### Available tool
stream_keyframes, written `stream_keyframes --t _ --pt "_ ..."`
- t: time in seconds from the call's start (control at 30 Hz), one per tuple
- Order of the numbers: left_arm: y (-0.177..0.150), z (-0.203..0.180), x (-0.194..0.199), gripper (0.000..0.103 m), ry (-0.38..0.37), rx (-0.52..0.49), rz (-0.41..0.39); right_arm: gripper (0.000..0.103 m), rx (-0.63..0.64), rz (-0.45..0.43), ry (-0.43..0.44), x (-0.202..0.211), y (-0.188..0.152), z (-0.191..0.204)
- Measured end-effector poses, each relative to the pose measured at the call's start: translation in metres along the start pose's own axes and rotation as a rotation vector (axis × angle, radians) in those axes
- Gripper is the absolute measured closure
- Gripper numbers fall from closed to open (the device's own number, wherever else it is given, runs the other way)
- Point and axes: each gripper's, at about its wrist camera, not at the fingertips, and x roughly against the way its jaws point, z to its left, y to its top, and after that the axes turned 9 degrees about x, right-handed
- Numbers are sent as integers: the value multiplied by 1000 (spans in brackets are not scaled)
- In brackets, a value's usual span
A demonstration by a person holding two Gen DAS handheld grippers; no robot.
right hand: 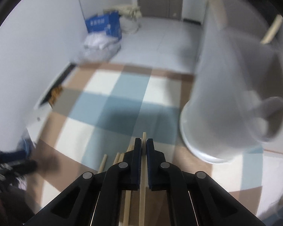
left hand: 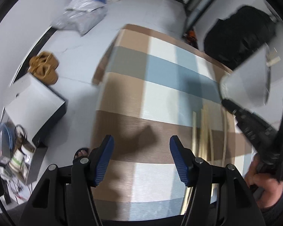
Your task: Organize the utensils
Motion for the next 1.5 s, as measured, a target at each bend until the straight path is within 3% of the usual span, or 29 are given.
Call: stream_keyframes --t 0.27,0.37,0.63,0.83,0.87,0.93,1.0,1.07,1.3,1.5 --pt "-17 -48 -13 47 -1 -158 1 99 -204 -210 120 69 -23 -44" --pt "-19 -56 -24 47 46 -191 15 99 -258 -256 151 80 -37 -61" --pt "-17 -60 -39 47 82 -165 55 99 -328 -334 185 91 -55 -89" --pt "-17 -72 -44 47 145 -193 22 99 -317 -364 181 96 -58 -92" --pt "-16 -74 -45 52 160 -194 13 99 -308 -369 179 97 -58 -91" --pt "-16 -78 -46 74 197 -206 -9 99 -306 -377 180 99 -59 -95" --pt "-13 -83 -47 96 184 -212 4 99 -310 -381 190 98 -59 -98" --pt "-12 -86 -48 101 193 -216 11 99 -317 -377 197 96 -59 -102" --pt "-3 -89 -45 102 171 -179 -13 99 -324 -371 194 97 -60 -107" --pt "0 -89 -6 102 35 -101 -151 99 -310 -399 190 106 -61 -105"
